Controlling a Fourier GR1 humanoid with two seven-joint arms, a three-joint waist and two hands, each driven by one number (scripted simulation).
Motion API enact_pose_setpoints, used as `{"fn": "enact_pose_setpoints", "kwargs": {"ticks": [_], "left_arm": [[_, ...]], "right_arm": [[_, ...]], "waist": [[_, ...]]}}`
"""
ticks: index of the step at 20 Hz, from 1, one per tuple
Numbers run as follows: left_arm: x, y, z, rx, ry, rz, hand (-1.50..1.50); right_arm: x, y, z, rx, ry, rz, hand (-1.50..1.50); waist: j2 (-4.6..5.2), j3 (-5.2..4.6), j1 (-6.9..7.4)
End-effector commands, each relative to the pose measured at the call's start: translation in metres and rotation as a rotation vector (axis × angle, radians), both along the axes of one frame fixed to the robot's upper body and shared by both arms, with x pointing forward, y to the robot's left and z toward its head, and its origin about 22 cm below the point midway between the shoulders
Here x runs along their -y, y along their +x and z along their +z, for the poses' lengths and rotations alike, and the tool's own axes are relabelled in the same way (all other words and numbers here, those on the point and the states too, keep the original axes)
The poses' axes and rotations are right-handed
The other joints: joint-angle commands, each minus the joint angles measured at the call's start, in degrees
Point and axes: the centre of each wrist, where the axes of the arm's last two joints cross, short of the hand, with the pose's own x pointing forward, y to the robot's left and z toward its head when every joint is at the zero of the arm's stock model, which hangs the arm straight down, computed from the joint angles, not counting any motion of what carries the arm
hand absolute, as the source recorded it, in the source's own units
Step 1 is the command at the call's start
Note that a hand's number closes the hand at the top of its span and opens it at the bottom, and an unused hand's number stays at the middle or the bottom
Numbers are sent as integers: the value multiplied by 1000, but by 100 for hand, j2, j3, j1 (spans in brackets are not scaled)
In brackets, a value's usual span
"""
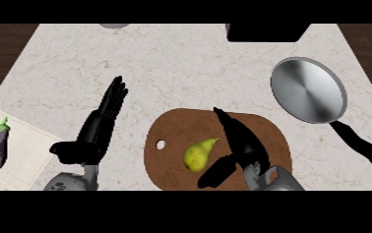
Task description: Pick the pear from the cutting board and place it in the pan
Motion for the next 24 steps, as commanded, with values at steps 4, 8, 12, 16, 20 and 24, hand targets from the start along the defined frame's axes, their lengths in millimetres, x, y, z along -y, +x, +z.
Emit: {"fn": "enact_pose_setpoints", "kwargs": {"ticks": [4,8,12,16,20,24], "left_arm": [[3,-17,-9,-2,5,10,0],[6,-1,-14,3,5,-3,0],[10,-11,4,-7,-10,18,0],[-8,-19,-22,-9,-28,-7,0],[13,-7,0,0,-3,-1,0],[-7,0,-4,10,10,3,0]], "right_arm": [[-7,-1,-6,-73,-52,0,-150],[-35,0,-27,-57,-35,-30,-150],[-3,10,-31,-51,-11,-82,-150],[-22,8,-45,-49,-5,-87,-150],[-22,7,-75,-76,-36,-68,-150],[-25,21,-75,-124,-30,-65,-150]], "waist": [[-10,2,-30],[-3,1,-30],[-7,3,-30],[-3,2,-20],[-3,3,-21],[7,3,7]]}}
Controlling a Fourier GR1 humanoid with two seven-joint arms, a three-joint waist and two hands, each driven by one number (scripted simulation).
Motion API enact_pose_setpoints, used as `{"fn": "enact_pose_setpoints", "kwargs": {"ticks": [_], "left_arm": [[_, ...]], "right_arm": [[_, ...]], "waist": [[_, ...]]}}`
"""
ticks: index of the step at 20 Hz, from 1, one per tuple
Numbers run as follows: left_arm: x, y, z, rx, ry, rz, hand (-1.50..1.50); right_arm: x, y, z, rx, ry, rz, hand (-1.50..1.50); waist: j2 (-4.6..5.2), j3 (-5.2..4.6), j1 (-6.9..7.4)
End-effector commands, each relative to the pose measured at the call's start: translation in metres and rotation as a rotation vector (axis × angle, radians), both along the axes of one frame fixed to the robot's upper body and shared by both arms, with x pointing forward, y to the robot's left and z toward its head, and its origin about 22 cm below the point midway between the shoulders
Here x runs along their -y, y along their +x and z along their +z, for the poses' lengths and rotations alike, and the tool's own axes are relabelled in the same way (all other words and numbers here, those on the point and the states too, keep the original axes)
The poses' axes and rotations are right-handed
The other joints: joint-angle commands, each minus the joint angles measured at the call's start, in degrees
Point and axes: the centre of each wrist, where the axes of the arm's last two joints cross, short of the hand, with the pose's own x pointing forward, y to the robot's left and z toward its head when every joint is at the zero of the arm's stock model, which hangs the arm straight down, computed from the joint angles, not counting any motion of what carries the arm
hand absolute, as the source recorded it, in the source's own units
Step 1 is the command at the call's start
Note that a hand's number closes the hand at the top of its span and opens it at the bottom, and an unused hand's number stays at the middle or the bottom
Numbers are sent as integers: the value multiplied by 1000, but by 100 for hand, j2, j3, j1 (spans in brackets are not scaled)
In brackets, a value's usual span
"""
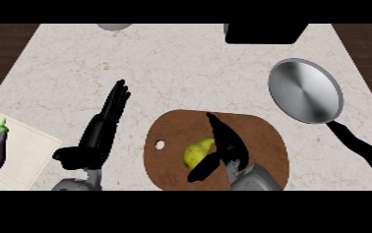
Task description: Pick the pear from the cutting board and place it in the pan
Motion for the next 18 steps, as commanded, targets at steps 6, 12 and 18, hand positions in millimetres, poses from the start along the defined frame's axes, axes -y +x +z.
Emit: {"fn": "enact_pose_setpoints", "kwargs": {"ticks": [6,12,18], "left_arm": [[-5,-11,-10,4,-15,-24,0],[8,-6,9,1,-10,18,0],[20,-1,6,15,-2,5,0]], "right_arm": [[-4,3,-40,-51,-69,169,150],[6,-6,-38,3,-111,158,150],[14,-6,-12,175,-167,67,150]], "waist": [[106,47,61],[85,49,25],[82,46,-22]]}}
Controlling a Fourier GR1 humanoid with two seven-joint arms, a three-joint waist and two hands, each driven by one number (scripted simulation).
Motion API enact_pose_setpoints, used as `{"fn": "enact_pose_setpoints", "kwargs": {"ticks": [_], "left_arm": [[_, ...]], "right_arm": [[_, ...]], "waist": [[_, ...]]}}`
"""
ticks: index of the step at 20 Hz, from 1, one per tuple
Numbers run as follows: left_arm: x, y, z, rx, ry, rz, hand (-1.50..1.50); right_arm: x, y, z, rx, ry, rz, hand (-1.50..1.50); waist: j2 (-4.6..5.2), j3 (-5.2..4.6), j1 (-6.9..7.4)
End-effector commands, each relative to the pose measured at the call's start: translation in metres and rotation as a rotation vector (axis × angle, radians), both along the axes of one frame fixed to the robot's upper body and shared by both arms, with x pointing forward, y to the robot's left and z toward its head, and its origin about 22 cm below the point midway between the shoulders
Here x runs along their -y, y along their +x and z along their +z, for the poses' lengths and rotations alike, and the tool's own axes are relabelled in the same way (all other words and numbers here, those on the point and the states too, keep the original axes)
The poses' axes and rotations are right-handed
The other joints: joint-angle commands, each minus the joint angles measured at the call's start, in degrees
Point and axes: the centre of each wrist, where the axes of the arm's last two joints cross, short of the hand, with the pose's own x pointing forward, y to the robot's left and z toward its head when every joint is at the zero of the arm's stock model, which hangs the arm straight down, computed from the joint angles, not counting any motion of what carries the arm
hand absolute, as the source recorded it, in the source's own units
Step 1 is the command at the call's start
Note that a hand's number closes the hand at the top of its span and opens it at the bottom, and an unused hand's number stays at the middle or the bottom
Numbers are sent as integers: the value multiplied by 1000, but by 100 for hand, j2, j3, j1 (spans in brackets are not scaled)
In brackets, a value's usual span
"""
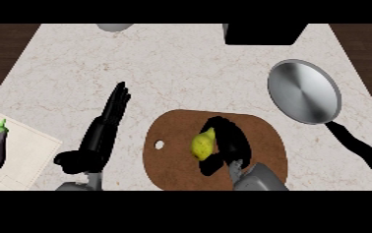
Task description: Pick the pear from the cutting board and place it in the pan
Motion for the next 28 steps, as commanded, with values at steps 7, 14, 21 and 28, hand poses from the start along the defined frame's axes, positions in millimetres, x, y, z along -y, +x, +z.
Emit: {"fn": "enact_pose_setpoints", "kwargs": {"ticks": [7,14,21,28], "left_arm": [[-2,4,3,-14,-16,22,0],[-6,-4,-9,1,-2,27,0],[2,1,-9,10,-27,24,0],[-6,1,8,-5,-2,-14,0]], "right_arm": [[22,-21,35,361,-227,183,150],[29,-46,78,755,-217,102,150],[44,-43,111,785,-85,-109,150],[119,-10,82,801,-9,-280,150]], "waist": [[96,63,-65],[98,62,-104],[135,65,-22],[149,71,17]]}}
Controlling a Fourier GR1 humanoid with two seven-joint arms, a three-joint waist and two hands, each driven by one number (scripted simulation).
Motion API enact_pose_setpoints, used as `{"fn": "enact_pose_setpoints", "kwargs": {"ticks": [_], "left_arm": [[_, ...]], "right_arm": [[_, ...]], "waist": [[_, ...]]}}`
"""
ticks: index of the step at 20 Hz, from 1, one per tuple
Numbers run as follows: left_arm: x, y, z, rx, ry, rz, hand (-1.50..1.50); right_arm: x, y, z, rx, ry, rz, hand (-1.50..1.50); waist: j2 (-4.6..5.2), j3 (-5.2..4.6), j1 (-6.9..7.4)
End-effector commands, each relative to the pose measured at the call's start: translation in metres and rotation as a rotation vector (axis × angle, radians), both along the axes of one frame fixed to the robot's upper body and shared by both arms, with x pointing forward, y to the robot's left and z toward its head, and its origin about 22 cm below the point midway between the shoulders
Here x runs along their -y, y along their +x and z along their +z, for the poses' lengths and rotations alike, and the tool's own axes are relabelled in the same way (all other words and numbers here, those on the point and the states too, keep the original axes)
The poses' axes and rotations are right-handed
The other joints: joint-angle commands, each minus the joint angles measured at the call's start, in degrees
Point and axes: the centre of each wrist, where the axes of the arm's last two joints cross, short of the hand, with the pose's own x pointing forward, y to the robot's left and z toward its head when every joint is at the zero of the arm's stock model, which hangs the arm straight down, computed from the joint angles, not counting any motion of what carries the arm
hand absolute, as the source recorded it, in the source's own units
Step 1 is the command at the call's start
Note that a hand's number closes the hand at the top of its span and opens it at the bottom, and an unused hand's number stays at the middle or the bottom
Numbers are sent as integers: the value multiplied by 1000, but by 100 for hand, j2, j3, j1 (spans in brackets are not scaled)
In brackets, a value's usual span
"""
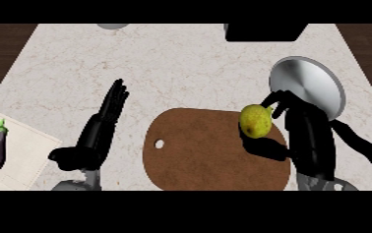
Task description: Pick the pear from the cutting board and place it in the pan
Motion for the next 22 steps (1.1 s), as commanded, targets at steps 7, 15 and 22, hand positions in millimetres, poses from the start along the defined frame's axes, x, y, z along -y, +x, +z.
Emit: {"fn": "enact_pose_setpoints", "kwargs": {"ticks": [7,15,22], "left_arm": [[-8,-5,-5,9,-2,-6,0],[7,3,-4,6,0,-15,0],[2,2,3,16,6,-18,0]], "right_arm": [[85,66,-12,126,13,-173,150],[150,108,-54,290,-26,-324,150],[201,141,-54,301,11,-327,150]], "waist": [[17,0,52],[50,11,136],[68,16,220]]}}
